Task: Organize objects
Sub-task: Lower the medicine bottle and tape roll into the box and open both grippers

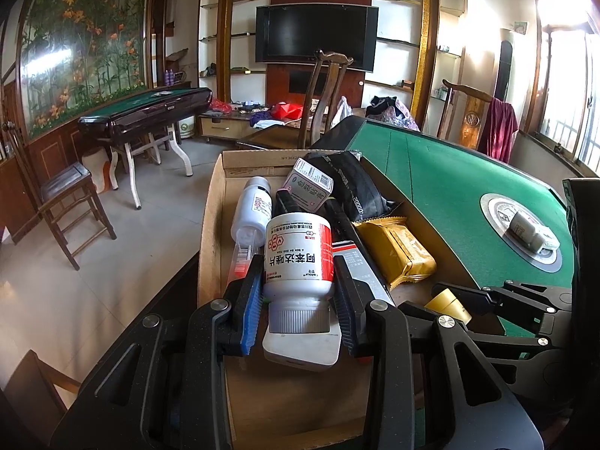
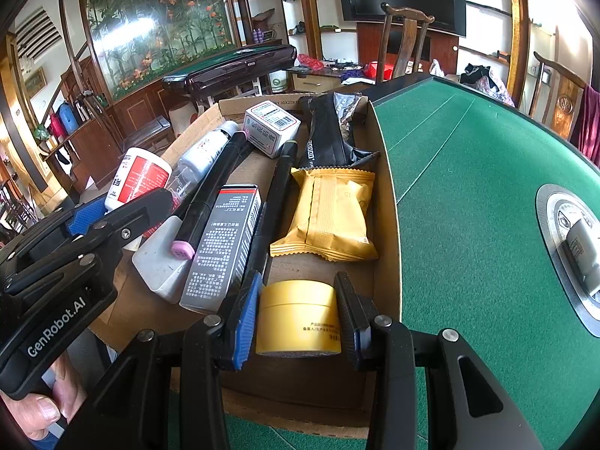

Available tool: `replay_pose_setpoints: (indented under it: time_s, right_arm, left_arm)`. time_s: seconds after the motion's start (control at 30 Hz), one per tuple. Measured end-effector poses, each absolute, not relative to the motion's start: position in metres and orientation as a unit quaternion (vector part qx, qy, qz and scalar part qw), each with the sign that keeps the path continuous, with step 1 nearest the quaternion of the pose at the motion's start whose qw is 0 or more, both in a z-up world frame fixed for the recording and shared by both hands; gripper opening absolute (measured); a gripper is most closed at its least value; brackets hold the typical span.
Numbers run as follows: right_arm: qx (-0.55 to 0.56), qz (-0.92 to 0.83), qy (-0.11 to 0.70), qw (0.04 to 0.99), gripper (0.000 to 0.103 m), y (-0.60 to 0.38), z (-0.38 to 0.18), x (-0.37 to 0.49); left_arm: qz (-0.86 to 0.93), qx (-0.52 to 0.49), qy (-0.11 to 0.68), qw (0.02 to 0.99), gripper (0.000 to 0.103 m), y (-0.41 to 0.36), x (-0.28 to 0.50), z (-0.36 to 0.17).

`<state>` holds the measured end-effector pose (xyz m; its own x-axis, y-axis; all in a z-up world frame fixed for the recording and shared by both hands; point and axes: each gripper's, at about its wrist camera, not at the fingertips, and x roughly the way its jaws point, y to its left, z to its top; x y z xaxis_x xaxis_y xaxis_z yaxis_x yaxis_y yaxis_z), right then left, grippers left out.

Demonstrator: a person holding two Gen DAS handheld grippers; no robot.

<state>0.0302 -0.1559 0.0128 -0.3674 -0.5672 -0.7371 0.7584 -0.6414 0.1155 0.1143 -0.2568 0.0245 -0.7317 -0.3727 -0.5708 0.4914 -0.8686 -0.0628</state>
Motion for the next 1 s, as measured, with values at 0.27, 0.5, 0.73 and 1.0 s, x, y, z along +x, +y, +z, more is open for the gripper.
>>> replay_pose_setpoints:
  time_s: [0.27, 0.5, 0.73, 1.0]
  right_arm:
    - [0.390, -0.818, 0.122, 0.405, 0.039, -0.1554, 0.0122, 0.0305]
    - [0.390, -0.818, 0.122, 0.405, 0.040, -0.1549, 0.0117, 0.0305]
    - [0.390, -0.818, 0.122, 0.405, 0.040, -0.1547, 0.0113, 0.0308]
    - [0.389, -0.818, 0.122, 0.405, 0.040, -0.1540, 0.0107, 0.0309]
  left_arm:
    - [-0.924, 0.281, 0.101, 0.237, 0.034, -0.2556, 0.1149, 0.0252]
    - [-0.925, 0.278, 0.097, 0.239, 0.034, -0.2542, 0.1150, 0.0258]
    - [-0.925, 0.278, 0.096, 0.241, 0.034, -0.2533, 0.1138, 0.0266]
    - [-0.925, 0.278, 0.096, 0.242, 0.034, -0.2534, 0.1145, 0.0265]
